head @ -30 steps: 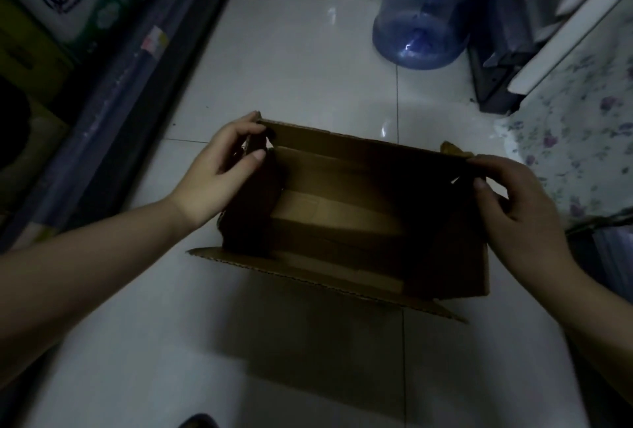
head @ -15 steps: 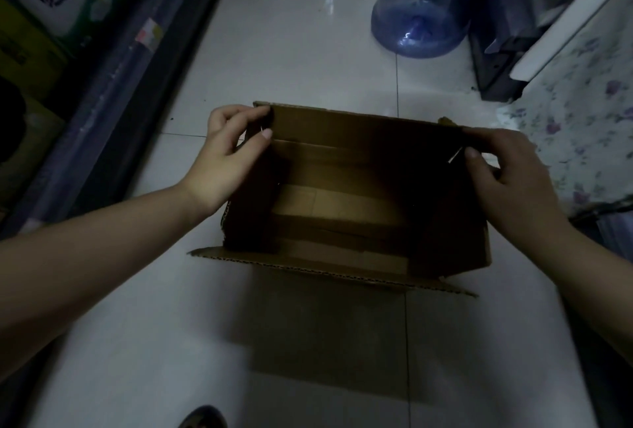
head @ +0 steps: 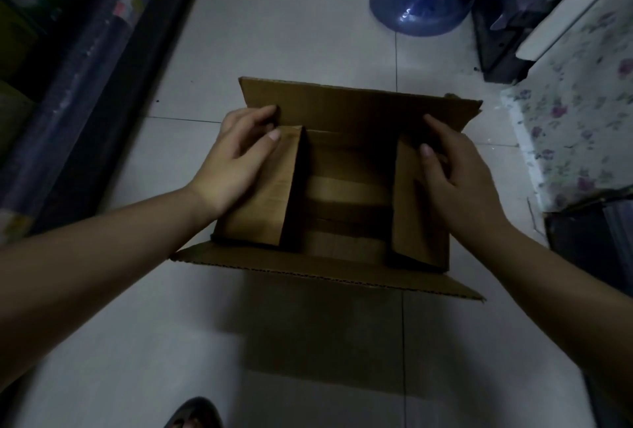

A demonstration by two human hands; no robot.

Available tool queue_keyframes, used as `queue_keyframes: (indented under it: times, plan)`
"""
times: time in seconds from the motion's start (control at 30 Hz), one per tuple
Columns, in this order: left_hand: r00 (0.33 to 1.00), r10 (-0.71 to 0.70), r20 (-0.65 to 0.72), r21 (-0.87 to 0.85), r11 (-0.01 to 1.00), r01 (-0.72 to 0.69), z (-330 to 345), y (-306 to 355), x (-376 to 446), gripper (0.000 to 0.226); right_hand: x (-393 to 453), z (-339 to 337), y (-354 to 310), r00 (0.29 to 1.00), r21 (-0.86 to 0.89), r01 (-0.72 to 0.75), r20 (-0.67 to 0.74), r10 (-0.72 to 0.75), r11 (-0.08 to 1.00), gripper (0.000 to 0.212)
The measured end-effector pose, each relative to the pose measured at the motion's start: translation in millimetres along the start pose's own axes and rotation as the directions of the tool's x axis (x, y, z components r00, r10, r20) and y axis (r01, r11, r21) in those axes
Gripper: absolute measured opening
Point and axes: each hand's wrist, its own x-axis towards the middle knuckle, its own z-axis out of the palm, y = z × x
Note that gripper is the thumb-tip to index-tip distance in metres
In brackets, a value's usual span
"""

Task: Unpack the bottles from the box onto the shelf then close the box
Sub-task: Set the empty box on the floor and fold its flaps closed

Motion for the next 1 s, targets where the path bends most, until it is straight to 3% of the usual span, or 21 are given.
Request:
queue_keyframes:
  times: [0.4,0.53,0.77,1.0]
  plan:
    - [0.991,-0.075,-0.108,-0.260,0.965,0.045,-1.9,-6.4,10.0,0.064,10.6,0.4,16.1,0.969,0.201,-0.222,-0.064,0.239,0.954,0.068]
    - [0.996,-0.070,-0.057,-0.257,0.965,0.053,-2.6,-11.2,8.7,0.056,11.0,-1.1,20.1,0.973,0.191,-0.212,-0.054,0.226,0.958,0.065]
    - [0.993,-0.043,-0.107,-0.139,0.990,0.028,-9.8,-23.6,2.9,0.053,2.2,-5.7,36.0,0.984,0.192,-0.129,-0.096,0.150,0.973,0.060]
    - [0.995,-0.079,-0.066,-0.342,0.938,0.052,-17.1,-20.1,-6.7,0.033,-12.0,-11.6,33.6,0.989,0.347,-0.095,-0.076,0.129,0.933,0.049]
